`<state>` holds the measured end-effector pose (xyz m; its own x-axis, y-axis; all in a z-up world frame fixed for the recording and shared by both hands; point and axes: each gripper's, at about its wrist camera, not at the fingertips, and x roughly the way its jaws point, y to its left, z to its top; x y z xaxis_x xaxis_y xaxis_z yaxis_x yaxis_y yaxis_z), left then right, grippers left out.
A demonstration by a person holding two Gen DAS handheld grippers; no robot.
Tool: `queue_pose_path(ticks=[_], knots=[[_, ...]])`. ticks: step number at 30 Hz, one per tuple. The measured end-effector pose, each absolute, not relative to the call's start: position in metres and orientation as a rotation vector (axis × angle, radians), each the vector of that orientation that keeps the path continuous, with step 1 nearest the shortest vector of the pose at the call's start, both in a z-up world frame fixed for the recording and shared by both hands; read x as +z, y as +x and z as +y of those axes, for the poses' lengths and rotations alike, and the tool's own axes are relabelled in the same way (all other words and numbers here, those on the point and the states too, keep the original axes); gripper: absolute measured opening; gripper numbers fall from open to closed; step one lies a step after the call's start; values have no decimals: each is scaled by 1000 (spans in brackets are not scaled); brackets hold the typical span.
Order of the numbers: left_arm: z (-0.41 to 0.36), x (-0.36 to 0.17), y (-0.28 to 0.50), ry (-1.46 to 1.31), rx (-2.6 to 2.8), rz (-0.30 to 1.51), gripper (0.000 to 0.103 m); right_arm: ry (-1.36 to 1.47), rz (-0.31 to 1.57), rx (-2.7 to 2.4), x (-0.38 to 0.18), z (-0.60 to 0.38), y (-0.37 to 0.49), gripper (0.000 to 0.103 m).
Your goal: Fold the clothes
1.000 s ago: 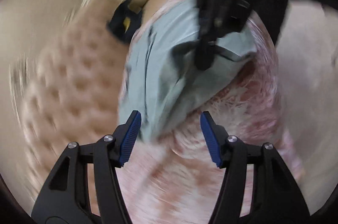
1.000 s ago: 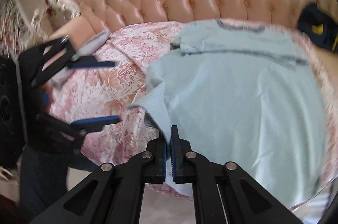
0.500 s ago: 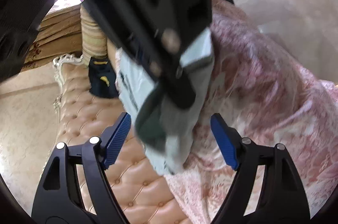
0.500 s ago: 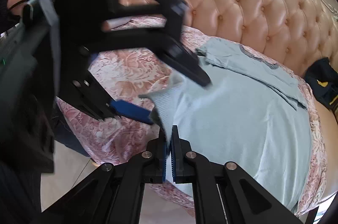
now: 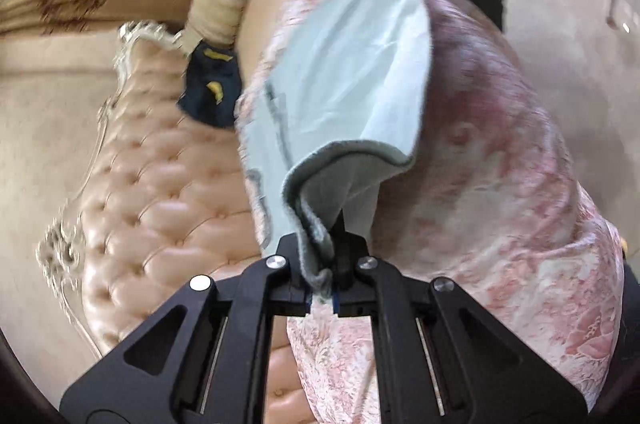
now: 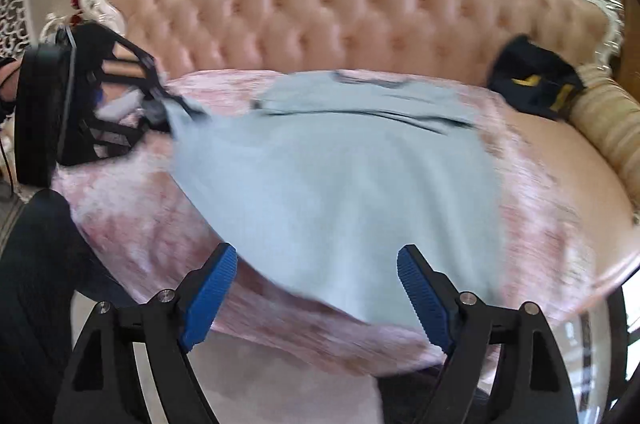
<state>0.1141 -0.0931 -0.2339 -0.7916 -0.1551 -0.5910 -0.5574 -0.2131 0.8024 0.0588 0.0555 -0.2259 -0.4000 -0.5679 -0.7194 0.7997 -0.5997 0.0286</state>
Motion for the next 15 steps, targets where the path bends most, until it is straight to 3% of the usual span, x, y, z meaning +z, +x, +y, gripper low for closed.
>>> queue_pose_path(ticks=[4,10,15], knots=[[-105,-215,106,-869,2175,1695,7,840,578,-2122,-224,82,53,84],[-110,-207,94,-864,2180,1706,7,609,1146,-2042,-258,53,83,84],[-112,-202,98,-863,2180,1706,8,484,1392,-1992,-286,28,95,83]])
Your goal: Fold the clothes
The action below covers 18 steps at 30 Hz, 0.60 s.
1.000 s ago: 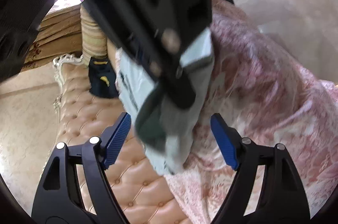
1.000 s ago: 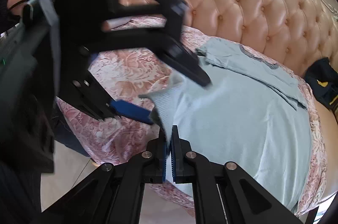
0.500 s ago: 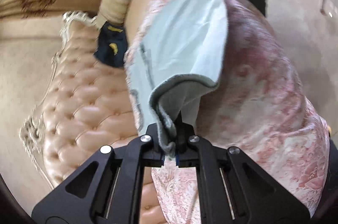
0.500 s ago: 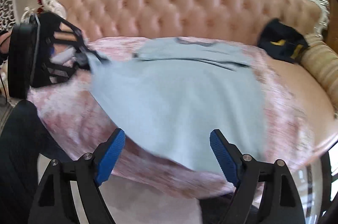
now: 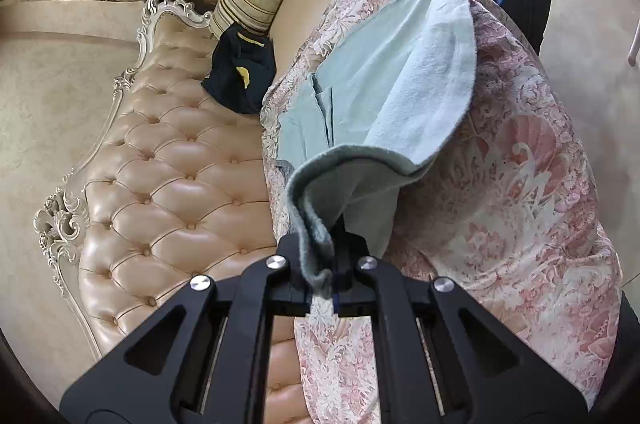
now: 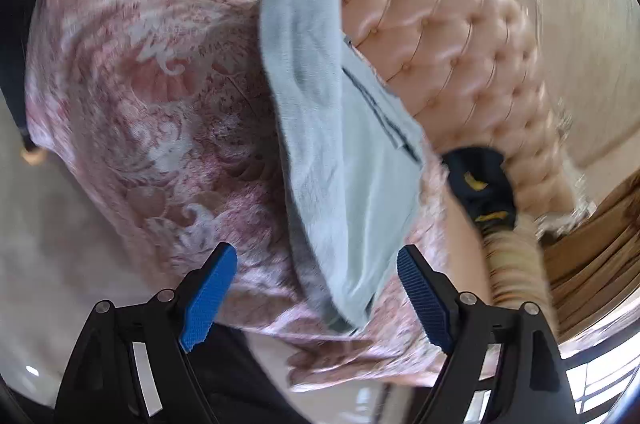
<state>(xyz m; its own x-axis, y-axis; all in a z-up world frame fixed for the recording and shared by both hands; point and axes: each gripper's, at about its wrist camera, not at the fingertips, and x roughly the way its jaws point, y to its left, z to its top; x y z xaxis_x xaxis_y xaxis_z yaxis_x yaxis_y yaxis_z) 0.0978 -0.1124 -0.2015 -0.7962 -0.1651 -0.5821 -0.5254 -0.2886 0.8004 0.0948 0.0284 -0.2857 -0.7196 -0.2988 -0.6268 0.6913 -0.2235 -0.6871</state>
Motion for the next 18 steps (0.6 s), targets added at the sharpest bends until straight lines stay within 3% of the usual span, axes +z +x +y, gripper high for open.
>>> queue_pose_path(ticks=[9,14,16,18], knots=[[-119,-192,101,-850,2221,1685,8,421,1523,-2052,-301,5,79,81],[-121,-189,101,-854,2249,1664,8,434,1534,-2076,-305,12,66,58],[-124,-189,100,-869,2259,1644,8,454,1442,-2124,-296,20,63,9],[-126,-189,98,-886,2269,1625,8,574,1210,-2168,-278,34,46,8]])
